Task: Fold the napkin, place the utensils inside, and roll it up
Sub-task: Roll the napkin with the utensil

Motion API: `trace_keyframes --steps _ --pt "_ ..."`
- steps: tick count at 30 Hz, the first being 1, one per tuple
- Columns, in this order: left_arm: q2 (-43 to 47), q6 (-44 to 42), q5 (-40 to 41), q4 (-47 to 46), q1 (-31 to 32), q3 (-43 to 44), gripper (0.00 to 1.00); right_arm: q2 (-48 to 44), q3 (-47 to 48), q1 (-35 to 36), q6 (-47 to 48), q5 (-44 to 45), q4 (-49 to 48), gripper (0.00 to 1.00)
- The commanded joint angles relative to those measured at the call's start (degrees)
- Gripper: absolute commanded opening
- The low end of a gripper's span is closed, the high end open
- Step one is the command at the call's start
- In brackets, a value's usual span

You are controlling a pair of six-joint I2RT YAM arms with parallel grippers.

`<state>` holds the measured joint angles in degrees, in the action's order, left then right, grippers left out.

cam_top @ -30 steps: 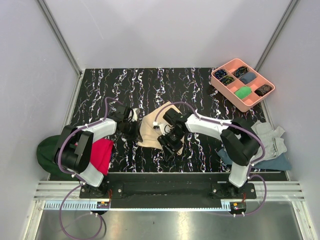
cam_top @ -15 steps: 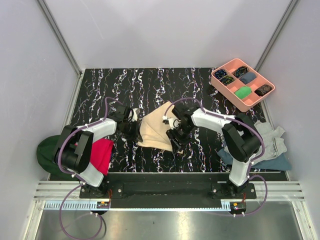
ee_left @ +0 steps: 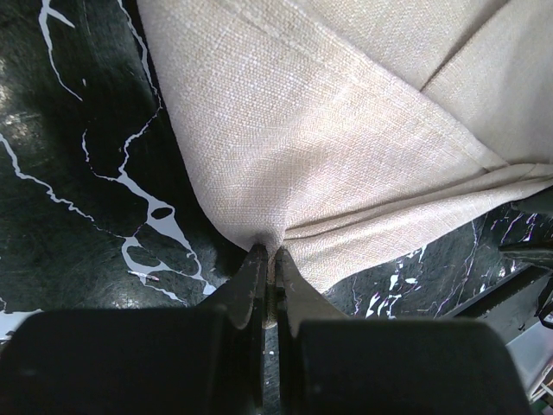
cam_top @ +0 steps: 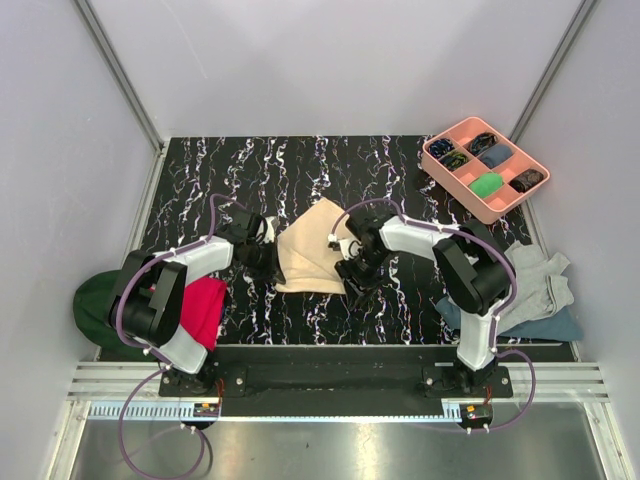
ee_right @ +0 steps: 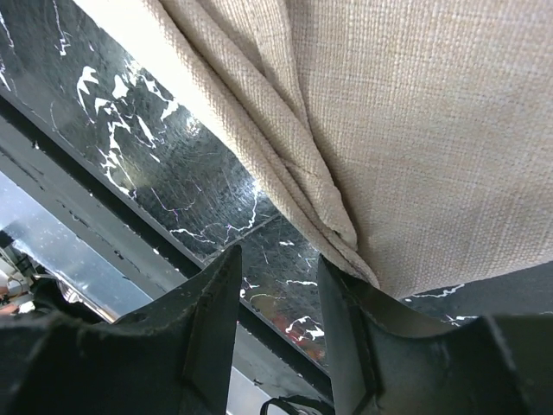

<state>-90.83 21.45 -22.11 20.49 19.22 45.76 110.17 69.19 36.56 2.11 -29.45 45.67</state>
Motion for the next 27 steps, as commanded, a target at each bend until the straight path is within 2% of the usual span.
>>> trace_keyframes --steps 1,4,5,8,10,11,12,15,19,27 --pt "-0.7 -1.7 2.2 0.8 -0.3 -0.1 0.00 -3.1 2.1 -0.8 0.4 1.5 -0.1 0.49" --pt "-0.7 -1.5 1.5 0.7 -0.4 -0.2 0.00 -8.6 4.5 0.3 0.3 3.1 -1.2 0.51" --pt "-0.8 -1.3 1.0 0.7 -0.4 -0.2 0.00 -11.1 4.9 2.8 0.7 5.2 -2.2 0.52" --pt "-1.6 -1.0 0.1 0.8 -0.5 -0.1 0.00 -14.4 2.8 10.3 2.5 16.7 -9.6 0.54" --pt "-2.5 -0.8 -1.0 0.9 -0.6 -0.1 0.00 -15.8 0.6 14.0 3.9 23.3 -18.0 0.54" --pt "-2.7 -0.7 -1.1 0.8 -0.6 -0.2 0.00 -16.6 -2.1 15.3 4.9 24.4 -21.1 0.56" --pt "-2.8 -0.7 -1.3 0.9 -0.6 -0.3 0.00 -16.7 -3.1 17.7 5.4 25.8 -26.5 0.56" --pt "-2.8 -0.7 -1.6 0.9 -0.8 -0.2 0.00 -14.8 -4.9 22.0 9.3 31.2 -32.5 0.57" --pt "-3.0 -0.8 -2.0 0.9 -1.2 0.1 0.00 -10.8 -4.5 25.6 14.8 36.0 -35.2 0.57" --pt "-3.7 -1.0 -2.4 1.0 -1.2 0.4 0.00 -6.1 -5.9 26.6 19.2 40.3 -38.5 0.56"
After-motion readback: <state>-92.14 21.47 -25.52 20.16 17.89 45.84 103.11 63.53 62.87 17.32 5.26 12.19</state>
